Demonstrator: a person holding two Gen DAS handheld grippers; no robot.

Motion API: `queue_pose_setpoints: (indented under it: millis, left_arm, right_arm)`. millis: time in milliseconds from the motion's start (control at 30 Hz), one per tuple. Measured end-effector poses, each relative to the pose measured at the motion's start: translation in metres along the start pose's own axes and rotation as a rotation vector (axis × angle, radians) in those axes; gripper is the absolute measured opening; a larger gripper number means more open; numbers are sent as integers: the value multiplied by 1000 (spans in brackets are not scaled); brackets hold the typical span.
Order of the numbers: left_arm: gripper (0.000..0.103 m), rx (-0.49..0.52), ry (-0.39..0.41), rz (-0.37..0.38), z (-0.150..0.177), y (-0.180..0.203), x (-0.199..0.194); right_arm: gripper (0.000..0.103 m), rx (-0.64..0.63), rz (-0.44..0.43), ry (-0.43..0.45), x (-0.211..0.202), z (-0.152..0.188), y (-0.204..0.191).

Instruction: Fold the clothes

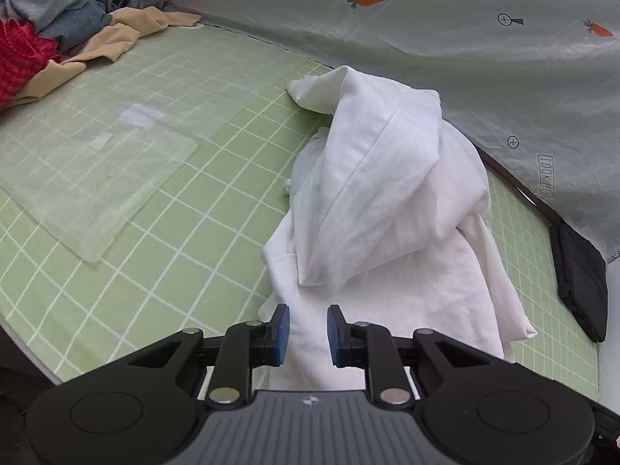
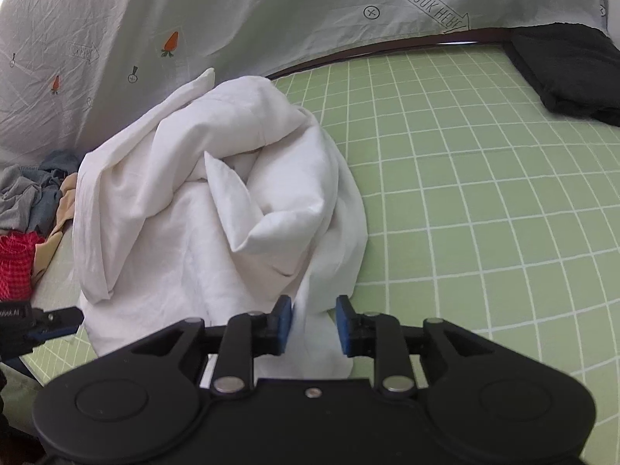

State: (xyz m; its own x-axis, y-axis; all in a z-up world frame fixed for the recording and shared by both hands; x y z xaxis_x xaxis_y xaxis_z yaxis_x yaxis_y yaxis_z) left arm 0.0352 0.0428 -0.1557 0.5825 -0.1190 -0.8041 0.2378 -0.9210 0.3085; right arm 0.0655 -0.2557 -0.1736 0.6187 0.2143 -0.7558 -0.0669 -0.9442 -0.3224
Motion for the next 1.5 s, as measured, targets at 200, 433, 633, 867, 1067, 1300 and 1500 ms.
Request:
queue_pose_setpoints:
  millis: [200,433,633,867,1067,1300,1500]
  left_arm:
    - [24,-42,2,-63,15,-11,-14]
    - [32,-21,-14,-54,-1,-9,0]
    - [37,36,-35,-23,-31,-21,17]
    - [40,88,-60,24,-73,-56,36]
    - [41,182,-62,44,-109,-88,45]
    - [42,210,-63,39,-137,-120,53]
    - [42,195,-94,69,-135,-115,60]
  right_arm:
    - [45,42,-9,20,8,-6,10]
    - [96,-2,88,89,4,-23,10]
    - [101,-2,170,170,10,-48,-15]
    - [101,-32,122,250,31,-82,-96]
    - [96,-12,19,326,51,-100,-174]
    - [53,9,10,226,101,-93,-220]
    - [4,-16,-62,311,75,-97,-219]
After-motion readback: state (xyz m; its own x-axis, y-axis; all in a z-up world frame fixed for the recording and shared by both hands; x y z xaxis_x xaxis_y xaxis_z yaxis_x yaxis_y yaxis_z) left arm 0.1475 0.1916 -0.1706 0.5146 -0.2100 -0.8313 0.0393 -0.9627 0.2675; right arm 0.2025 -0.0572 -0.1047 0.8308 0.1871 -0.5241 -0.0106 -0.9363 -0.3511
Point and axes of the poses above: each gripper's, at about its wrist camera, not at the fingertips, and x roughly the way its jaws point, y to its right, z to its underside, the point moved 8 cm from there along x, roughly the way its jaws point, and after that the axes turned 1 degree about z, right-handed, at the moved point
